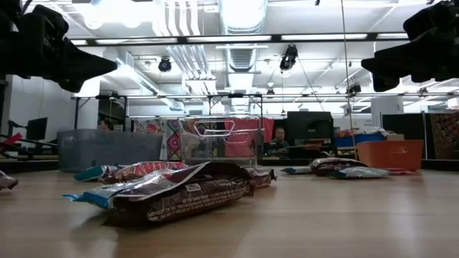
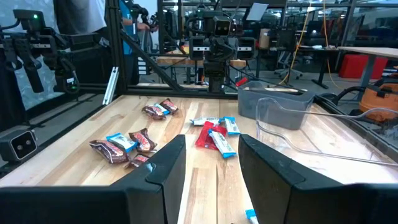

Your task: Sort candy

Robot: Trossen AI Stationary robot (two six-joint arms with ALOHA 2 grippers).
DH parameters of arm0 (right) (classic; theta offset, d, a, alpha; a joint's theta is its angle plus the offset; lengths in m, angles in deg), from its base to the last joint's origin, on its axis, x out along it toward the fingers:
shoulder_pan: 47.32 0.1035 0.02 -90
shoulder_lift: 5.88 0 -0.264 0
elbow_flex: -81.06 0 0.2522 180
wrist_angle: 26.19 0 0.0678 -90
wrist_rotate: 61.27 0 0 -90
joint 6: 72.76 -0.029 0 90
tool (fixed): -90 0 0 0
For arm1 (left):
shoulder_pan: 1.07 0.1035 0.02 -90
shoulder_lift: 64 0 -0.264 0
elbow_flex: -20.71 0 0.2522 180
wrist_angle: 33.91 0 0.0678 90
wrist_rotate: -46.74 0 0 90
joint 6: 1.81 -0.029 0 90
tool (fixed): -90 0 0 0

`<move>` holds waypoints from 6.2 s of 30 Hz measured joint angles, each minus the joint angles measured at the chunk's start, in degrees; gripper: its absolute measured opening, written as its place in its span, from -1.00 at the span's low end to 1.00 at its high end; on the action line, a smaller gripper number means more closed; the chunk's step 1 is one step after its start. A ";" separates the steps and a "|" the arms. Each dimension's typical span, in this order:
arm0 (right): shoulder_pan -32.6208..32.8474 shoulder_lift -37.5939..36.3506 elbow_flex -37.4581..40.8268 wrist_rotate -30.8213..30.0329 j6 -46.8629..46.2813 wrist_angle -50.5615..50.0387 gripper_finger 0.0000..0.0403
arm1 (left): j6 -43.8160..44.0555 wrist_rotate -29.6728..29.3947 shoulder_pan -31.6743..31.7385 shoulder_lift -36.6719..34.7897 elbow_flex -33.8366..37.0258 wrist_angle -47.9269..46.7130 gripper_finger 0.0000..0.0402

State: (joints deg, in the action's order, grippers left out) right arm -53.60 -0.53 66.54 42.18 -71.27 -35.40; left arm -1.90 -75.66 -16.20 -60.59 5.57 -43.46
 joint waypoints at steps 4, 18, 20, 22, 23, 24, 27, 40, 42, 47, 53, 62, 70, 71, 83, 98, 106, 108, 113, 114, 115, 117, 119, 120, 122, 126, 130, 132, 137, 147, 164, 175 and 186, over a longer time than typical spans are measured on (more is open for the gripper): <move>0.01 0.00 -0.01 0.00 0.00 0.01 -0.30 | 0.01 0.00 0.01 -0.01 0.01 0.00 -1.00; 0.01 0.00 0.00 -0.01 0.01 0.01 -0.30 | -0.01 0.00 0.00 -0.01 0.00 0.00 -1.00; -0.01 0.00 0.01 0.00 0.00 0.01 -0.30 | 0.00 0.02 0.01 0.00 -0.01 -0.02 -1.00; 0.01 0.00 0.01 -0.01 0.00 0.01 -0.30 | -0.01 0.00 -0.01 -0.01 -0.01 -0.02 -1.00; 0.01 0.00 -0.01 -0.02 0.01 0.01 -0.30 | -0.01 0.00 -0.01 -0.01 -0.01 0.00 -1.00; 0.01 0.00 0.00 -0.01 0.11 0.01 -0.30 | 0.01 0.01 0.00 0.00 0.01 -0.01 -1.00; 0.01 0.00 0.01 -0.02 1.61 0.12 -0.30 | 0.00 0.01 0.00 -0.01 -0.01 0.00 -1.00; 0.01 0.00 0.01 -0.57 -21.45 0.81 -0.31 | 9.68 0.78 -0.03 -0.01 0.01 12.97 -1.00; 0.00 0.00 0.00 -0.57 -21.44 0.34 -0.32 | 9.65 0.78 -0.03 -0.01 0.01 13.86 -1.00; -0.01 0.00 0.01 -0.62 -21.44 0.45 -0.34 | 9.61 0.44 0.01 0.19 0.01 14.06 -1.00; 0.01 0.09 0.01 -6.97 -24.36 1.26 -0.33 | 8.31 5.36 0.01 3.31 0.01 14.33 -1.00; 0.54 5.62 -0.79 -8.87 -25.94 -0.61 -0.35 | 8.12 5.96 0.01 13.81 0.01 20.17 -1.00; 0.54 16.18 -13.08 -15.11 -24.61 -25.38 -0.36 | 12.98 5.93 0.01 21.35 0.01 23.79 -1.00; 0.54 17.82 -13.74 -16.13 -24.52 -25.82 -0.36 | 13.07 5.90 0.01 21.93 0.01 23.77 -1.00; 1.77 34.48 -23.98 -16.13 -22.70 -23.93 -0.36 | 20.11 2.81 0.01 27.08 0.01 26.40 -1.00; 2.41 57.45 -34.27 -16.47 -6.81 -30.08 -0.39 | 18.02 -1.75 0.01 29.76 0.01 33.58 -1.00; 2.40 64.84 -36.70 -14.43 -7.83 -30.93 -0.05 | 16.67 -1.74 0.01 29.71 0.01 33.71 -1.00; 2.40 66.76 -37.05 -14.02 -9.05 -31.51 0.03 | 16.67 -1.74 0.01 29.71 0.01 33.71 -1.00; 2.40 70.78 -37.57 -13.45 -9.40 -31.32 0.12 | 15.12 -1.90 0.01 29.71 0.01 33.82 -1.00; 2.40 71.42 -37.64 -13.46 -9.40 -31.29 0.12 | 14.94 -2.30 0.01 29.69 0.01 33.87 -1.00; 2.41 71.96 -37.70 -13.46 -9.40 -31.35 0.12 | 14.94 -2.81 0.01 29.67 0.01 33.92 -1.00; 2.42 72.87 -37.98 -13.46 -9.40 -31.38 0.09 | 14.89 -3.46 0.01 29.67 0.01 33.96 -1.00; 2.40 73.43 -38.10 -13.46 -9.40 -31.25 0.05 | 14.51 -3.71 0.01 29.67 0.01 33.96 -1.00; 2.40 73.63 -38.15 -13.44 -9.40 -31.26 0.02 | 14.42 -3.72 0.02 29.67 0.01 33.98 -1.00; 2.40 73.97 -38.15 -13.45 -9.40 -31.25 -0.05 | 14.13 -3.71 0.01 29.67 0.01 33.99 -1.00; 2.40 73.76 -38.18 -13.31 -9.42 -31.25 -0.29 | 14.09 -3.72 0.01 29.67 0.01 33.99 -1.00; 2.40 72.92 -38.18 -11.57 -9.41 -31.24 -0.55 | 14.09 -3.72 0.01 29.81 0.01 33.99 -1.00; 2.40 72.59 -38.18 -10.53 -9.44 -31.29 -0.67 | 14.09 -3.72 0.01 29.94 0.01 33.99 -1.00; 2.40 70.94 -38.18 -9.76 -9.67 -31.33 -0.83 | 14.09 -3.70 0.02 29.97 0.01 33.99 -1.00; 2.37 67.17 -47.31 -10.97 -8.34 -34.82 -0.85 | 16.84 -3.65 0.04 29.93 0.01 33.99 -1.00; -5.07 81.70 -76.13 -19.55 4.41 -34.71 -0.86 | 17.31 -1.58 -0.07 29.82 0.01 34.02 -1.00; -11.98 97.09 -87.99 -19.61 7.36 -36.25 -0.86 | 13.35 4.95 -0.07 29.78 -3.37 34.21 -1.00; -17.75 105.04 -89.89 -19.78 12.08 -36.84 -0.86 | 12.38 4.98 -0.05 29.93 -6.37 29.24 -1.00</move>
State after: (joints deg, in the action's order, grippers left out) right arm -71.35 104.51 -23.35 22.40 -59.19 -72.24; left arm 10.48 -70.68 -16.25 -30.66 -0.80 -14.22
